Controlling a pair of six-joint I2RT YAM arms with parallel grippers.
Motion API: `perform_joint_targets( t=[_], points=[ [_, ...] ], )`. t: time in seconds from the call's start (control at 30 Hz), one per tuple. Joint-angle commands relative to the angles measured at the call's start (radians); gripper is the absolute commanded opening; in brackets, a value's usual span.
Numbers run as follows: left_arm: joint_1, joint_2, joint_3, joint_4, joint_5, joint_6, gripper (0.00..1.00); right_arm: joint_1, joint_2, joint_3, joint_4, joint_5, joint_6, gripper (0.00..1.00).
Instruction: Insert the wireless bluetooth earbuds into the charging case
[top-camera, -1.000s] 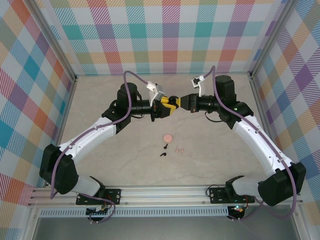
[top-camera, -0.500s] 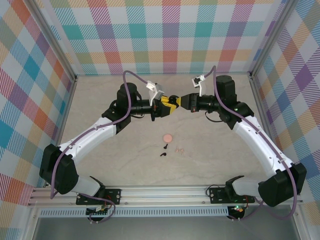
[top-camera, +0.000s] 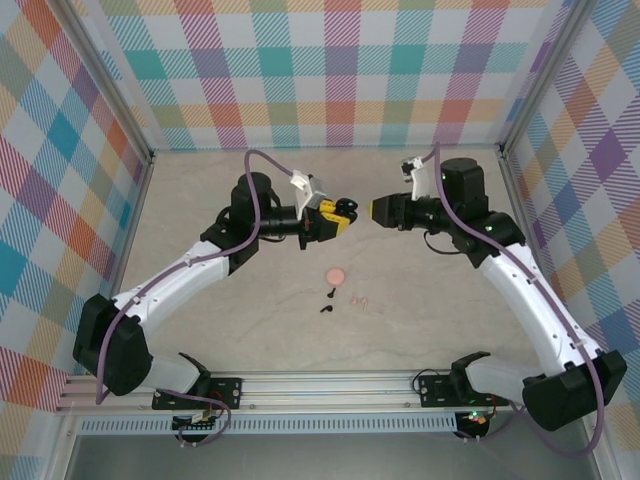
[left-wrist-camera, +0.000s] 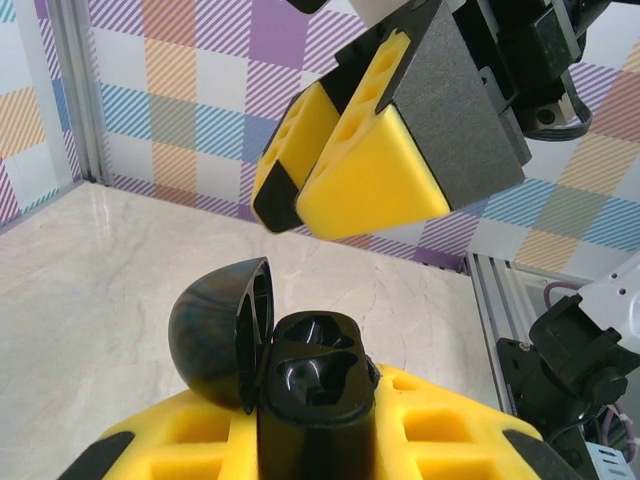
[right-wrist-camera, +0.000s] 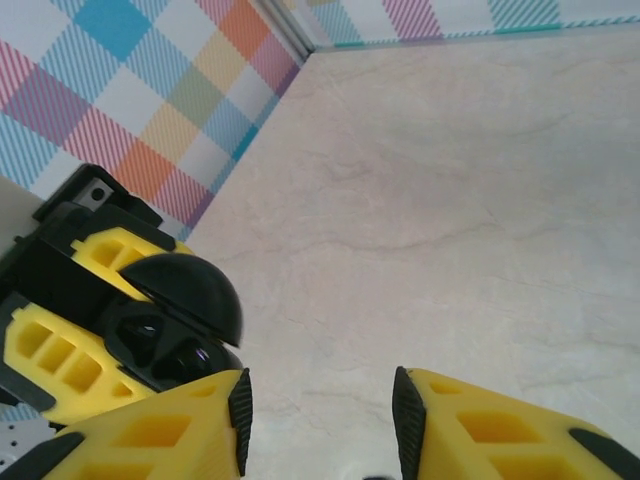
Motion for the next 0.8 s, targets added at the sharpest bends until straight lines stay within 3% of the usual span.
perform_joint_targets(
  t=[0.0, 0.17, 0.33, 0.77],
  points=[
    [0.016, -0.050, -0.023, 0.015, 0.019, 0.009, 0.13, -0.007, -0.015, 0.008, -0.112, 0.071, -0.074, 0.46],
    [0.052, -0.078, -0.052, 0.046, 0.045, -0.035, 0.13, -0.007, 0.032, -0.022, -0.189, 0.082, -0.082, 0.49],
    [0.101, -0.113, -0.091, 0.082, 0.068, -0.090, 0.13, -0.003, 0.107, -0.100, -0.195, -0.008, -0.019, 0.52],
    [0.157, -0.235, -0.203, 0.115, 0.024, -0.162, 0.14, 0.165, 0.246, -0.277, -0.068, -0.005, 0.191, 0.50]
  ],
)
